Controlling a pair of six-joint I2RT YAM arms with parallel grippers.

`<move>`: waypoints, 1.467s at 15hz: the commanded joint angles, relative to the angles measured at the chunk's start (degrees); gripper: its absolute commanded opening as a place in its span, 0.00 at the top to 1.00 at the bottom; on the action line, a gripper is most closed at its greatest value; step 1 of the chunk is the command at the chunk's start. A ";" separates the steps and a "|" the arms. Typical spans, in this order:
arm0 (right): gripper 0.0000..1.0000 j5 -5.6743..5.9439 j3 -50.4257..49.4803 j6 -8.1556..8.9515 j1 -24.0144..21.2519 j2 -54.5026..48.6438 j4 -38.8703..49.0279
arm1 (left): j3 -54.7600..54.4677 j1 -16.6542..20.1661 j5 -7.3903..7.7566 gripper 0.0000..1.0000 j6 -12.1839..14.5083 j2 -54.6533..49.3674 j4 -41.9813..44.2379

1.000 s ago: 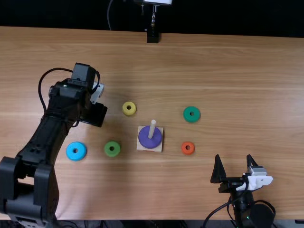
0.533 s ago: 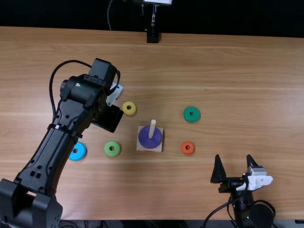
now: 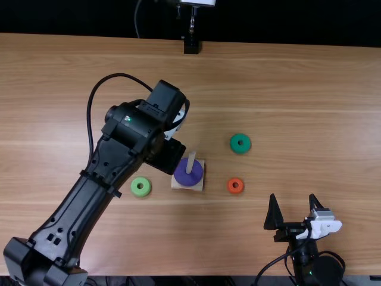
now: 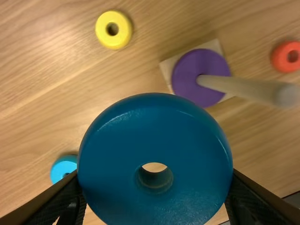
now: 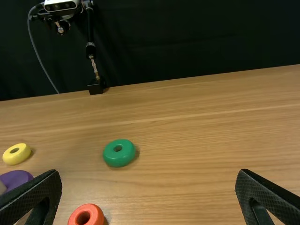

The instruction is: Build the Hanoi tower: stack the rings onto the peg from bottom to top in this color order: purple, dark blue, light blue, dark green, light green, yellow, orange.

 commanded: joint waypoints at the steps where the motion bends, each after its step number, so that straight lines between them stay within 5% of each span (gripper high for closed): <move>1: 0.00 -0.13 -0.51 -0.08 -0.51 -0.73 -0.99 | 3.17 -1.43 -0.51 1.00 -3.22 -1.11 -0.15; 10: 0.00 -0.13 -0.51 -0.08 -0.51 -0.73 -0.99 | 10.03 -7.14 -0.20 1.00 -5.75 5.48 -0.05; 22: 0.00 -0.13 -0.51 -0.08 -0.51 -0.73 -0.88 | 10.47 -8.02 0.01 1.00 -5.75 8.65 -0.05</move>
